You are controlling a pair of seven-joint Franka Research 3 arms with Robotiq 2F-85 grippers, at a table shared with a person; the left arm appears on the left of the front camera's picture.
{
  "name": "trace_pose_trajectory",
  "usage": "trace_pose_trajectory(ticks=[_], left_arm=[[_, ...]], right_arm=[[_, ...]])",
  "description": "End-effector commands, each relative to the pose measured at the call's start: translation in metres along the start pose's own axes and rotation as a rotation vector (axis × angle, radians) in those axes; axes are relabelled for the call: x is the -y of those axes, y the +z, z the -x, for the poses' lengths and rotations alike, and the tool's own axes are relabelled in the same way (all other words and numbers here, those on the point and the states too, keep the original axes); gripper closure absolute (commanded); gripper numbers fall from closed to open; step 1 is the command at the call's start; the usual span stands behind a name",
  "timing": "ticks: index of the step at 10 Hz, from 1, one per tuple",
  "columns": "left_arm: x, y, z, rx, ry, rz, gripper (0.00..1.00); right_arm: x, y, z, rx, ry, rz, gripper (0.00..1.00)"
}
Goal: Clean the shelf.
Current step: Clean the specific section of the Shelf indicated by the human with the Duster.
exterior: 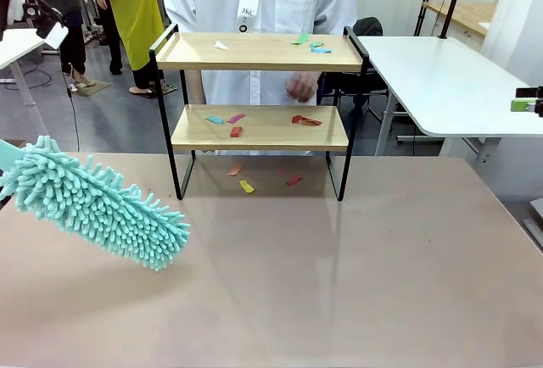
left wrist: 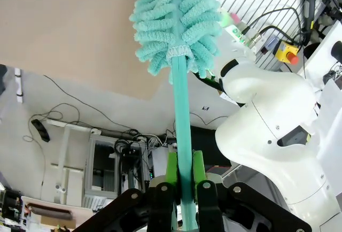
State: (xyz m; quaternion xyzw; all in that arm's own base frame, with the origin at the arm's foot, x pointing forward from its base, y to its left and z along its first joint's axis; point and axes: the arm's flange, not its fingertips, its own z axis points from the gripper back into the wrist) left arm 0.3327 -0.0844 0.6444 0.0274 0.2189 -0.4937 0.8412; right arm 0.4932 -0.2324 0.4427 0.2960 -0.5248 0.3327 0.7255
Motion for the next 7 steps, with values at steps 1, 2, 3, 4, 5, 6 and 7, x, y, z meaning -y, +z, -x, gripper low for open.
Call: trace_pose_trajectory(ticks=[1,2,3,4,5,6,7], left_arm=[[0.0023,0.0028,0.0032,-0.015,0.008,-0.006,0.87],[0.0023,0.0028,0.0032,-0.015,0.008,-0.006,0.87],[0.0023,0.0028,0.0032,-0.015,0.008,-0.006,0.87],[0.0023,0.0028,0.0032,-0.015,0.008,-0.006,0.87],[0.0023,0.0028,0.0032,-0.015,0.008,-0.006,0.87],[0.0023,0.0028,0.0032,-0.015,0.008,-0.006,0.87],[0.0023,0.0028,0.0032,-0.015,0.008,-0.006,0.87]], right_arm=[[-0.0010,-0.0004,-0.0023,-0.006,0.006,0.001,0.00],[-0.0010,-0.0004,-0.0023,-0.006,0.006,0.001,0.00],[-0.0010,-0.0004,-0.0023,-0.006,0.006,0.001,0.00],[-0.0010,-0.0004,-0.0023,-0.006,0.006,0.001,0.00],[-0.0010,-0.0004,-0.0023,-0.006,0.006,0.001,0.00],[-0.0010,-0.0004,-0.0023,-0.006,0.006,0.001,0.00],[-0.0010,-0.0004,-0.0023,-0.006,0.006,0.001,0.00]])
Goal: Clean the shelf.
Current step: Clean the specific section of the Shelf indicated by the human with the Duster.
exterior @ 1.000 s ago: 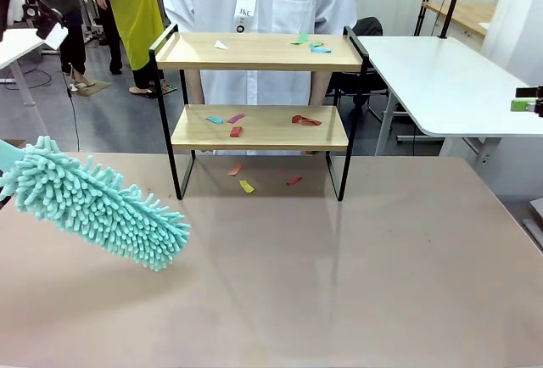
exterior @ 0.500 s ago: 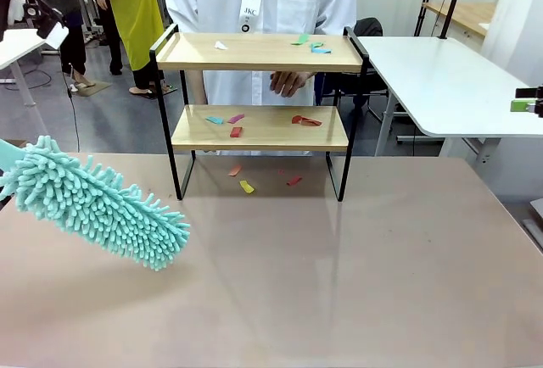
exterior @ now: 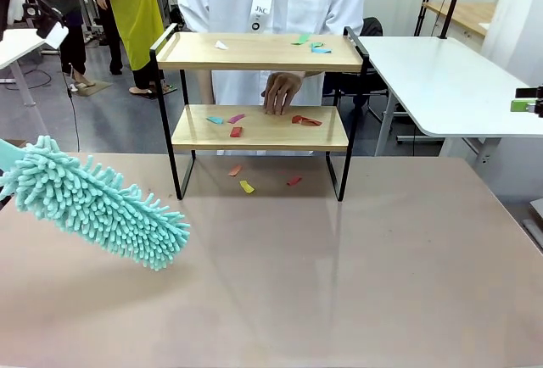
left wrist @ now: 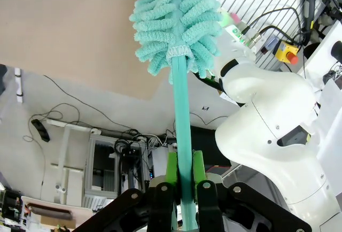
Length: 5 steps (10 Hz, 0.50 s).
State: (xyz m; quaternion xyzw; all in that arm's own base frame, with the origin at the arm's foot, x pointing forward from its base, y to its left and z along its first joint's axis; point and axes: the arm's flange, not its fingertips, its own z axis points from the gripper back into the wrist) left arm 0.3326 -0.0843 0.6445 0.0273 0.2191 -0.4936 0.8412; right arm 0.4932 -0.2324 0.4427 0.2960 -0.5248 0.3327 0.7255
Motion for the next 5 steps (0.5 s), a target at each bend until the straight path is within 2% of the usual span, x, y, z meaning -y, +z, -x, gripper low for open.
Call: trace_pose_trajectory(ticks=[1,5], left_arm=[[0.0022,0.0027,0.0031,-0.015,0.008,-0.006,0.87],[0.0022,0.0027,0.0031,-0.015,0.008,-0.006,0.87]], right_arm=[[-0.0010,-0.0004,-0.0023,-0.006,0.006,0.001,0.00],[-0.0010,-0.0004,-0.0023,-0.006,0.006,0.001,0.00]])
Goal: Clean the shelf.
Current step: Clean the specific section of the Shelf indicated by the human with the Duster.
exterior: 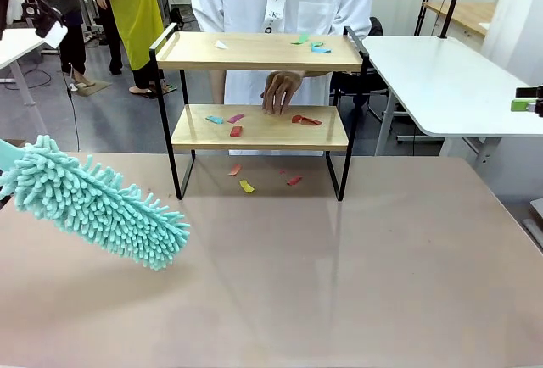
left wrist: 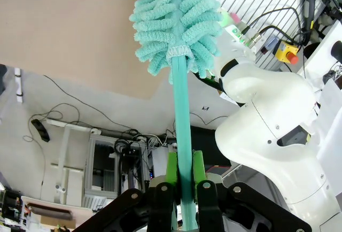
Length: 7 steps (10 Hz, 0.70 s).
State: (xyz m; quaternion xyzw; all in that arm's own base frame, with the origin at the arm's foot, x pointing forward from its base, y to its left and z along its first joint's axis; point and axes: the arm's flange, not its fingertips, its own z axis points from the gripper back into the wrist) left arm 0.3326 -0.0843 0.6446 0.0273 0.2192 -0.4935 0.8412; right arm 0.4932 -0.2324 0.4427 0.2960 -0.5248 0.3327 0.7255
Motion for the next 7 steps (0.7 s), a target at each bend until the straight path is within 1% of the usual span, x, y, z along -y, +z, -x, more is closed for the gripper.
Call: trace_pose_trajectory(ticks=[1,4,5,6,7], left_arm=[[0.002,0.003,0.003,-0.015,0.008,-0.007,0.87],[0.002,0.003,0.003,-0.015,0.008,-0.007,0.87],[0.000,0.000,0.000,0.000,0.000,0.000,0.87],[0.012,-0.011,0.009,0.046,-0.025,-0.012,0.87],[0.021,-0.016,0.012,0.107,-0.091,0.008,0.87]], right_arm=[[-0.001,0.000,-0.002,-0.006,0.006,0.001,0.00],[-0.001,0.000,-0.002,-0.006,0.006,0.001,0.00],[-0.001,0.000,-0.002,-0.006,0.006,0.001,0.00],[-0.001,0.000,-0.002,-0.006,0.006,0.001,0.00],[-0.001,0.000,-0.002,-0.006,0.006,0.001,0.00]])
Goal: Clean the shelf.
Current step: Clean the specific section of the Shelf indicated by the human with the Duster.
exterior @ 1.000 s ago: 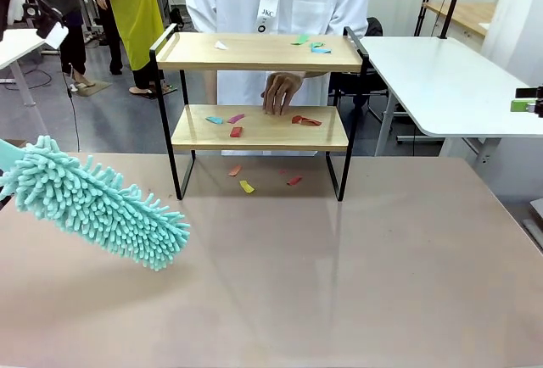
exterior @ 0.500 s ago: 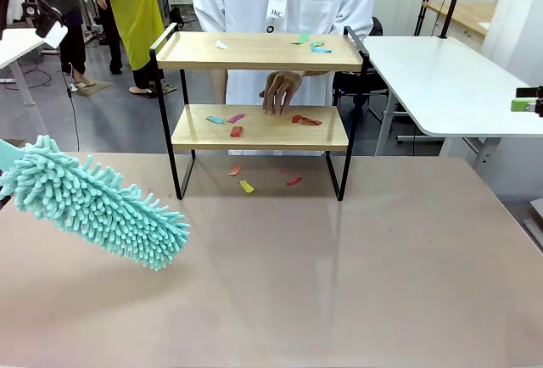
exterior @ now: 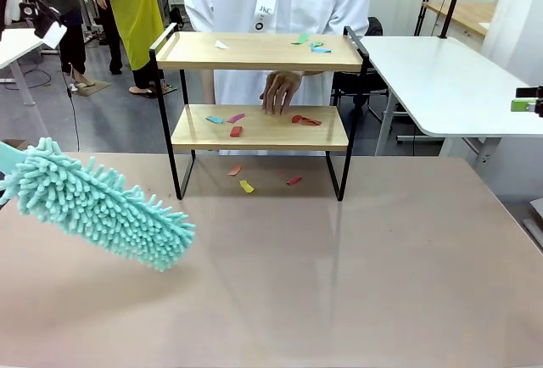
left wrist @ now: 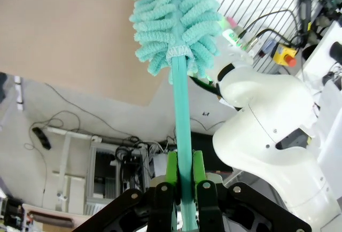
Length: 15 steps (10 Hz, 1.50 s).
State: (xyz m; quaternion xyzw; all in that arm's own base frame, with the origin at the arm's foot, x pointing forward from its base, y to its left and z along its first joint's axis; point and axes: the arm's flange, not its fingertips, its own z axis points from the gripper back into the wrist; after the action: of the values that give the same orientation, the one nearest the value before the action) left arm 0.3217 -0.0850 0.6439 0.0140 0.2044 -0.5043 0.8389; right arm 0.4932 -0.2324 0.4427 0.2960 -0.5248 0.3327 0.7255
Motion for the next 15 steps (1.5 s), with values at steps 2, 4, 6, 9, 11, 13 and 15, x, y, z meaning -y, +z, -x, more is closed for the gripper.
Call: trace_pose_trajectory(ticks=[2,4,6,9,11,13,15], left_arm=[[0.019,-0.020,0.009,0.200,-0.116,0.046,0.87],[0.026,-0.030,-0.002,0.311,-0.105,0.146,0.87],[0.047,-0.034,-0.027,0.503,0.023,0.298,0.87],[0.070,-0.037,-0.063,0.731,0.278,0.372,0.87],[0.080,-0.038,-0.091,0.794,0.412,0.338,0.87],[0.071,-0.032,-0.106,0.728,0.356,0.355,0.87],[0.075,-0.033,-0.092,0.785,0.394,0.350,0.87]], right_arm=[[-0.001,0.000,-0.002,-0.006,0.006,0.001,0.00],[-0.001,0.000,-0.002,-0.006,0.006,0.001,0.00],[-0.001,0.000,-0.002,-0.006,0.006,0.001,0.00],[-0.001,0.000,-0.002,-0.006,0.006,0.001,0.00],[-0.001,0.000,-0.002,-0.006,0.006,0.001,0.00],[-0.001,0.000,-0.002,-0.006,0.006,0.001,0.00],[-0.001,0.000,-0.002,-0.006,0.006,0.001,0.00]])
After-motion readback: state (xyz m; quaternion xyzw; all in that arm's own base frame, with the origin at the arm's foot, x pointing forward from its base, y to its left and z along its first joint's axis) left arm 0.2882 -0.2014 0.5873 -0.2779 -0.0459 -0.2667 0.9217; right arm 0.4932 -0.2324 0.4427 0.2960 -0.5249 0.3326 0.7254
